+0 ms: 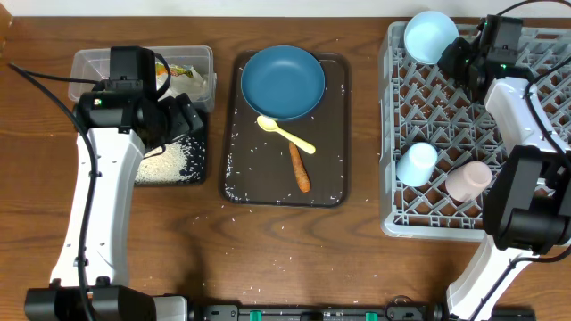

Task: Sort waste into correct bins and load items into the dishwasher rack
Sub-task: 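Set the light-blue bowl upright at the back of the rack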

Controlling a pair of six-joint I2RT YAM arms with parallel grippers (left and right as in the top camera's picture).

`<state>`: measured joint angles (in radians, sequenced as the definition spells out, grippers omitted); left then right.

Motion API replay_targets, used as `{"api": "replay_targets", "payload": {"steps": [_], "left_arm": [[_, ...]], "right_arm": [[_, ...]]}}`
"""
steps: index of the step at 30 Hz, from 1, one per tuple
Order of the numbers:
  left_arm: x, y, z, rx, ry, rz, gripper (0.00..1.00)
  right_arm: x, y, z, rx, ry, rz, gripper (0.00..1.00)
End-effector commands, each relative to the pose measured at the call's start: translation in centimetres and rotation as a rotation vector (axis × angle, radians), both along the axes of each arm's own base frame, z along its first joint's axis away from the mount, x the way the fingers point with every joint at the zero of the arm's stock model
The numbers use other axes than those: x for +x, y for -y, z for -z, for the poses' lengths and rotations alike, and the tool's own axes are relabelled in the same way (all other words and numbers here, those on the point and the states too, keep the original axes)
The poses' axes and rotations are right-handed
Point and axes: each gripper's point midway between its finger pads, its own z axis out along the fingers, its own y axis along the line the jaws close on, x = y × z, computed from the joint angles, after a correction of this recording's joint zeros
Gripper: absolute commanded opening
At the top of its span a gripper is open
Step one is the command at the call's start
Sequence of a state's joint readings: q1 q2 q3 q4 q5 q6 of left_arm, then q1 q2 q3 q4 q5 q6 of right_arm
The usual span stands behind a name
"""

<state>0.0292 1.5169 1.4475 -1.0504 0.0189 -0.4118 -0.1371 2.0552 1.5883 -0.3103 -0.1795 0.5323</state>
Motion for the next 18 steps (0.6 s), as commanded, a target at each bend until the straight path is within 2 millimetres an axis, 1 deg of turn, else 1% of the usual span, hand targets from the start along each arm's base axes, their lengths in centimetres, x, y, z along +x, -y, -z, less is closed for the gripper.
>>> {"api": "replay_targets", "payload": {"steps": [1, 4, 8, 9, 12, 14, 18], "left_arm": [[-0.1, -0.4, 0.2, 0.012, -0.009, -0.006, 0.99], [0.0, -0.4, 0.2, 0.012, -0.007, -0.006, 0.99], [-0.1, -0.4, 0.2, 0.012, -0.009, -0.006, 0.99], [-0.1, -0.4, 0.2, 0.012, -0.009, -0.006, 0.99], [-0.1, -0.4, 0.2, 0.012, -0.009, -0.006, 0.99], [-0.1, -0.4, 0.2, 0.012, -0.009, -0.006, 0.99], [-0.1, -0.4, 0.2, 0.012, -0.009, -0.006, 0.99]], "right_arm": [[0.4, 0.1, 0.1, -0.030, 0.013, -0.002, 0.12], [0.7, 0.2, 0.3, -0.033, 0.020, 0.000, 0.09], [1.1, 0.2, 1.4, -0.048, 0.018, -0.017, 0.01], [1.1, 0.2, 1.9, -0.049, 0.012, -0.022, 0.01], [1.2, -0.3, 2.6, -0.055, 0.006, -0.060, 0.01], [1.2, -0.7, 2.5, -0.070, 0.012, -0.096, 0.01], [1.1, -0.9, 0.7, -0.093, 0.040, -0.114, 0.01]]}}
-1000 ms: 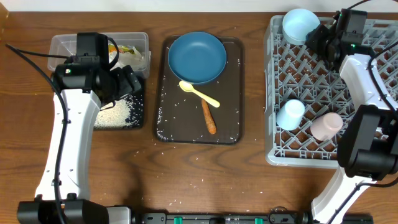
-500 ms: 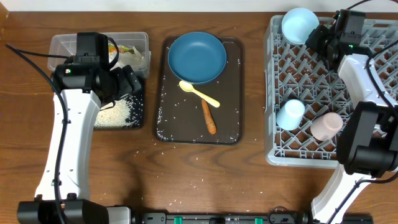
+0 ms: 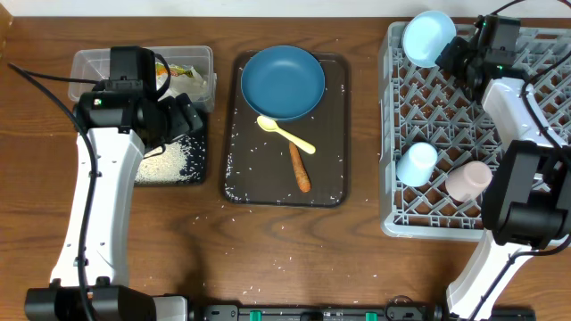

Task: Sort waste into correct bins and load items into the dishwasher rack
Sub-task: 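Set the light-blue bowl upright at the back of the rack, then move right gripper to the blue plate and grasp its rim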

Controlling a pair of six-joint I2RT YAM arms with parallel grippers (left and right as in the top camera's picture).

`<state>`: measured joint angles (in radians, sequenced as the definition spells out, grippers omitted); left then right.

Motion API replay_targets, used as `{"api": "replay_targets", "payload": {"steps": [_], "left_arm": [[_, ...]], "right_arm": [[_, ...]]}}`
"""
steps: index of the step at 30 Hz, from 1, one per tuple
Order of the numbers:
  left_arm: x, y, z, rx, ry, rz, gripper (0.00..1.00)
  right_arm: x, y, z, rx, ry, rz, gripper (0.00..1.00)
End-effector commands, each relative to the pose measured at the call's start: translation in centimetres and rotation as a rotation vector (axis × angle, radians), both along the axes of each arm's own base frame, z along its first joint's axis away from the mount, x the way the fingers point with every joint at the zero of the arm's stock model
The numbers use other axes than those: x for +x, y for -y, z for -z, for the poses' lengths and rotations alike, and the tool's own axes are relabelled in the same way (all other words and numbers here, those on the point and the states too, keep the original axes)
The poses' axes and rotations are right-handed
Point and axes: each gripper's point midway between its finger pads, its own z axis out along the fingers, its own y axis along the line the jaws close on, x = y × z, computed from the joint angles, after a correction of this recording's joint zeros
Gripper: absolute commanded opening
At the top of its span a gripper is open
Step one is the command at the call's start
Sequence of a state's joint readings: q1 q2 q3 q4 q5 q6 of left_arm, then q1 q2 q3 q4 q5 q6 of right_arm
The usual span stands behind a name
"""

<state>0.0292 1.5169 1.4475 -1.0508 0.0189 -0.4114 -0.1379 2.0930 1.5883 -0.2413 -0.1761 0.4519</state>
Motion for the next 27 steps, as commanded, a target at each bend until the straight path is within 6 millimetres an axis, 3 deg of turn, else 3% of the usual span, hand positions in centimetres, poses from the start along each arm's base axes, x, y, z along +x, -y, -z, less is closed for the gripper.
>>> {"api": "replay_targets", "payload": {"steps": [1, 9, 17, 20, 27], "left_arm": [[0.0, -0.4, 0.2, 0.012, -0.009, -0.006, 0.99], [0.0, -0.4, 0.2, 0.012, -0.009, -0.006, 0.99], [0.0, -0.4, 0.2, 0.012, -0.009, -0.006, 0.99], [0.0, -0.4, 0.2, 0.012, -0.009, -0.007, 0.99], [0.0, -0.4, 0.2, 0.012, -0.009, -0.006, 0.99]], "right_arm": [[-0.2, -1.1, -0.9, -0.036, 0.013, -0.065, 0.01], [-2.6, 0.0, -8.1, -0.143, 0.071, -0.046, 0.01], [-5.8, 2.2, -12.3, -0.491, 0.021, 0.047, 0.01], [-6.5, 1.5, -13.3, -0.678, -0.014, 0.091, 0.01], [-7.5, -2.0, -14.5, -1.050, -0.070, 0.227, 0.01]]}}
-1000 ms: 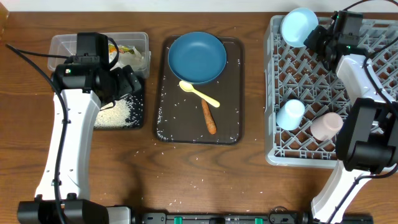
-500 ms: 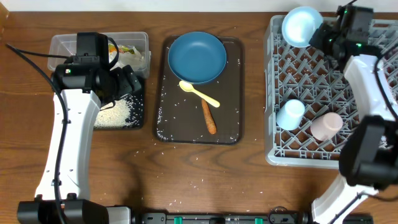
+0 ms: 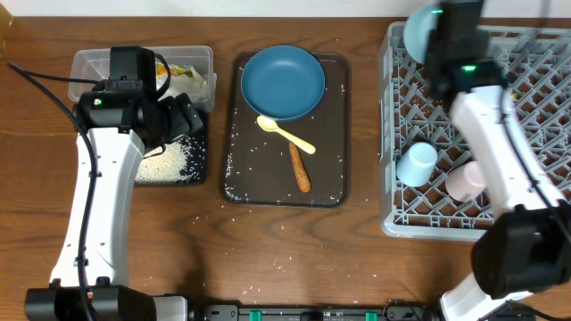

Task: Sort waste into correct bins and load items into the dishwasher rack
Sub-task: 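Move right gripper to the blue plate and grasp its rim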

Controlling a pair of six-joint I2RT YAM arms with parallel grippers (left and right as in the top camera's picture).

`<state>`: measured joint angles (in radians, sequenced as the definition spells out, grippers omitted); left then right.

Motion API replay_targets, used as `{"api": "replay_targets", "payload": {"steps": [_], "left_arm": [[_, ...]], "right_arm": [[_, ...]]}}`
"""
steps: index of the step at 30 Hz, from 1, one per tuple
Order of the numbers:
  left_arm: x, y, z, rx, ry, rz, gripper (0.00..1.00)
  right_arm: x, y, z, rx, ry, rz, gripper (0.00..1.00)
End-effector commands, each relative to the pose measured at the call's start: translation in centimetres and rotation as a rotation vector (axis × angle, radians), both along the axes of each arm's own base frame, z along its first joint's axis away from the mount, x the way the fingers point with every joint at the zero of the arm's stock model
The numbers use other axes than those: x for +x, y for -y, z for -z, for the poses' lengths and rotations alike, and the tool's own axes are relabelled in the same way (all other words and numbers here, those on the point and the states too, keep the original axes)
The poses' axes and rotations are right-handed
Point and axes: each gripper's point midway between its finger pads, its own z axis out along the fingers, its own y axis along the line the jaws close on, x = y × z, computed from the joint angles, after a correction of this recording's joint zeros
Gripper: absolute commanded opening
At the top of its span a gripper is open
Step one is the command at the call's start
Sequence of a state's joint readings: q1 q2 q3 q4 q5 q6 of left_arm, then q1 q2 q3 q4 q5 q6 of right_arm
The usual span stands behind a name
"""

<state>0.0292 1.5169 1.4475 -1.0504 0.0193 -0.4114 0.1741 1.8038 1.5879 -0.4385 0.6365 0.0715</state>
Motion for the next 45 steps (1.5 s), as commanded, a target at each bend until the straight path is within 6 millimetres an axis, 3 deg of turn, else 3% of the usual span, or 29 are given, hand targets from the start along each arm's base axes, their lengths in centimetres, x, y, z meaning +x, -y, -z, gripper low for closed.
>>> {"api": "replay_targets", "payload": {"steps": [1, 10, 15, 28, 29, 32, 34, 42, 45], "left_arm": [[-0.1, -0.4, 0.2, 0.012, -0.009, -0.007, 0.99], [-0.1, -0.4, 0.2, 0.012, -0.009, -0.007, 1.00], [-0.1, -0.4, 0.2, 0.012, -0.009, -0.007, 1.00], [-0.1, -0.4, 0.2, 0.012, -0.009, -0.007, 1.00], [-0.1, -0.4, 0.2, 0.012, -0.009, -0.007, 1.00], [-0.1, -0.4, 0.2, 0.012, -0.009, -0.007, 0.99], [-0.1, -0.4, 0.2, 0.012, -0.009, -0.007, 0.99], [-0.1, -0.4, 0.2, 0.012, -0.009, -0.007, 1.00], [-0.1, -0.4, 0.2, 0.012, -0.009, -0.007, 0.99]], "right_arm": [[-1.4, 1.2, -0.8, -0.287, -0.020, 0.195, 0.01], [-1.9, 2.2, 4.0, -0.546, -0.136, 0.373, 0.01], [-1.8, 2.0, 5.5, -0.571, -0.176, 0.363, 0.01], [-1.7, -4.4, 11.2, -0.413, -0.357, 0.026, 0.01], [-1.8, -4.8, 11.4, -0.408, -0.366, 0.010, 0.04], [-2.0, -5.9, 12.0, -0.391, -0.384, -0.032, 0.37], [-2.0, -6.6, 12.3, -0.378, -0.388, -0.055, 0.48], [-1.8, -8.3, 13.0, -0.303, -0.389, -0.117, 0.51], [-1.6, -8.7, 12.3, -0.261, -0.369, -0.111, 0.52]]}}
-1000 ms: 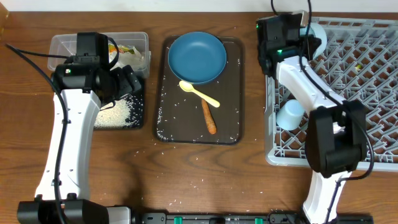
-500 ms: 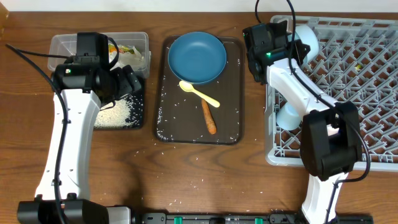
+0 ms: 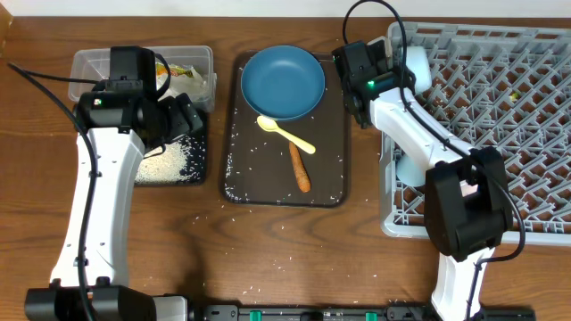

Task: Sort waste into correct bins and load items into the dishwasher rack
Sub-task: 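Move right gripper to the blue plate and grasp its rim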

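On the brown tray (image 3: 234,183) lie a blue plate (image 3: 281,82), a yellow spoon (image 3: 285,132) and an orange-brown carrot-like piece (image 3: 300,169). The grey dishwasher rack (image 3: 508,116) on the right holds a pale blue bowl (image 3: 417,61) in its far left corner and a pale blue cup (image 3: 412,168), partly behind my right arm. My right gripper (image 3: 346,82) hangs at the tray's far right edge, beside the plate; its fingers are hidden under the wrist. My left gripper (image 3: 186,114) hovers over the bins at the left, with its jaws unclear.
A clear container (image 3: 192,69) with food scraps stands at the far left, and a black tray (image 3: 169,165) with rice sits in front of it. Rice grains are scattered on the tray and the table. My right arm crosses the rack's left side.
My right gripper has moved left from the rack's far left corner to the tray's right edge beside the blue plate. The bowl stays in the rack. The left arm has not moved.
My right gripper was at the pale blue bowl over the rack's far left corner, and stayed there a moment later. Then the arm covered that corner. Now it is off the rack beside the plate, with the bowl left in the corner.
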Controlling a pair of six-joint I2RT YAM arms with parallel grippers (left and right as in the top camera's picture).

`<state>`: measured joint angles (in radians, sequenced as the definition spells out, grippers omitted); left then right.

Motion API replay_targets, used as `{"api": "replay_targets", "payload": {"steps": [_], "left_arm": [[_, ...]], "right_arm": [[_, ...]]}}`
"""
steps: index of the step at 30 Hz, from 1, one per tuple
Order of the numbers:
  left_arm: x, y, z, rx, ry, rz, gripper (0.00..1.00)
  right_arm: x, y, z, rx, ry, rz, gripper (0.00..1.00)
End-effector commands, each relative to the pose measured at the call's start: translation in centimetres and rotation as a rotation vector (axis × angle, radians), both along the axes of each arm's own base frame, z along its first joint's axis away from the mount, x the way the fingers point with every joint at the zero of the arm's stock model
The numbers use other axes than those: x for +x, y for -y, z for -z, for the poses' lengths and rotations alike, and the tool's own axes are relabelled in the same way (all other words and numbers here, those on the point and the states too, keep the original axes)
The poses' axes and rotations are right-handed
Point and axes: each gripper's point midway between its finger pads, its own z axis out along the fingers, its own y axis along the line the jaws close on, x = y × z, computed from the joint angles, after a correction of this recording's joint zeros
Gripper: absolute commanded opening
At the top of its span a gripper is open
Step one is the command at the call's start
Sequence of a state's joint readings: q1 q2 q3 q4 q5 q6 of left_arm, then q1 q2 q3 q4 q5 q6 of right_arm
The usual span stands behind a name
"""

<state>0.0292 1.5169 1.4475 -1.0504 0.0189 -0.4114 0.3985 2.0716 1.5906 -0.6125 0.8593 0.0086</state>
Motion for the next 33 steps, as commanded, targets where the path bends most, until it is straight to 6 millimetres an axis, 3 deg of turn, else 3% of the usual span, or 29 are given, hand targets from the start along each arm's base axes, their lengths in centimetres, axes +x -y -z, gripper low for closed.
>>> {"api": "replay_targets", "payload": {"steps": [1, 6, 8, 9, 13, 20, 22, 26, 29, 33], "left_arm": [[-0.1, -0.4, 0.2, 0.012, -0.009, -0.006, 1.00], [-0.1, -0.4, 0.2, 0.012, -0.009, -0.006, 1.00], [-0.1, -0.4, 0.2, 0.012, -0.009, -0.006, 1.00], [-0.1, -0.4, 0.2, 0.012, -0.009, -0.006, 0.99], [-0.1, -0.4, 0.2, 0.012, -0.009, -0.006, 1.00], [-0.1, -0.4, 0.2, 0.012, -0.009, -0.006, 1.00], [-0.1, -0.4, 0.2, 0.012, -0.009, -0.007, 1.00], [-0.1, -0.4, 0.2, 0.012, -0.009, -0.006, 1.00], [-0.1, -0.4, 0.2, 0.012, -0.009, -0.006, 1.00], [-0.1, -0.4, 0.2, 0.012, -0.009, -0.006, 1.00]], "right_arm": [[0.6, -1.1, -1.0, 0.091, 0.034, 0.000, 0.52], [0.9, -3.9, -5.2, 0.244, 0.031, -0.092, 0.60], [0.5, -6.6, -6.3, 0.349, -0.018, -0.199, 0.64], [0.0, -8.9, -6.7, 0.431, -0.060, -0.288, 0.64], [-2.7, -16.5, -6.0, 0.657, -0.217, -0.590, 0.58], [-5.7, -21.6, -1.9, 0.618, -0.358, -0.730, 0.53], [-5.8, -22.3, -1.4, 0.632, -0.353, -0.700, 0.54], [-4.8, -22.0, -0.2, 0.761, -0.285, -0.444, 0.54], [-3.0, -19.4, 1.1, 0.764, -0.167, -0.189, 0.54], [-1.1, -18.2, 2.7, 0.798, -0.111, -0.090, 0.52]]}}
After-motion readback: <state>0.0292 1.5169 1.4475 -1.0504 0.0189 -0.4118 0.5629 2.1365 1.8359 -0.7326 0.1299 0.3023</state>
